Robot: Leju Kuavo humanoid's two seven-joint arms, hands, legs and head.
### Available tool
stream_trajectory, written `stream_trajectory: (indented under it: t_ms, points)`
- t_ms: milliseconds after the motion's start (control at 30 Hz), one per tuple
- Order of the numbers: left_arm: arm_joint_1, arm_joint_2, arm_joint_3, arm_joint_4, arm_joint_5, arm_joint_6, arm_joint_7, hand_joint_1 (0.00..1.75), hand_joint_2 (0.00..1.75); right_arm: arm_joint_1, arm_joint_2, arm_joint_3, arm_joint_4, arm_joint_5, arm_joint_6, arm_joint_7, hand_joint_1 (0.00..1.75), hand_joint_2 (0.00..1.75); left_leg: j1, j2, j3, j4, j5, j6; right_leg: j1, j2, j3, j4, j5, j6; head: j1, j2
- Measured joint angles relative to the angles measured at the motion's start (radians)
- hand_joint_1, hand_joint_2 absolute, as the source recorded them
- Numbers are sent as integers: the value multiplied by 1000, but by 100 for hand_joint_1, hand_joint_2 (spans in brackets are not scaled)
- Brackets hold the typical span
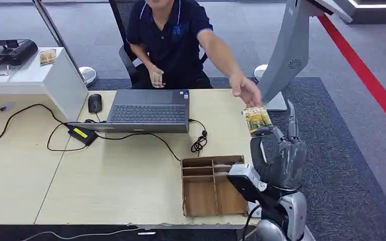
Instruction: Pass the card to the sensor for recognition and then transmit it.
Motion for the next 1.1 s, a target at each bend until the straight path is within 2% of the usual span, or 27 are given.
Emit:
stream_trajectory:
  t_ms: [67, 167, 333, 367, 867, 1100]
  points:
    - [0, 0, 0, 0, 0, 0, 0, 0, 0, -1, 1, 0, 2, 0, 0, 0, 175, 175, 0, 0, 0, 0, 0, 0, 0, 0, 0, 0, 0, 0, 0, 0]
    - [0, 1, 0, 0, -7, -3, 0, 0, 0, -35, 53, 10, 84, -3, 0, -19, 175, 175, 0, 0, 0, 0, 0, 0, 0, 0, 0, 0, 0, 0, 0, 0]
    - [0, 1, 0, 0, -9, -5, 0, 0, 0, -44, 64, 10, 108, -3, 0, -19, 175, 175, 0, 0, 0, 0, 0, 0, 0, 0, 0, 0, 0, 0, 0, 0]
    - [0, 1, 0, 0, -10, -6, 0, 0, 0, -45, 65, 10, 113, -3, 0, -19, 2, 175, 0, 0, 0, 0, 0, 0, 0, 0, 0, 0, 0, 0, 0, 0]
    - [1, 1, -1, 0, -16, -5, 0, 0, 0, -37, 110, -30, 140, 6, -1, -80, 0, 175, 0, 0, 0, 0, 0, 0, 0, 0, -1, 0, 0, 0, 0, 0]
    - [2, 1, -1, 0, -14, 0, 0, 0, 0, -11, 129, -53, 143, -71, -1, -127, 0, 175, 0, 0, 0, 0, 0, 0, 0, 0, -1, 0, 0, 0, 0, 0]
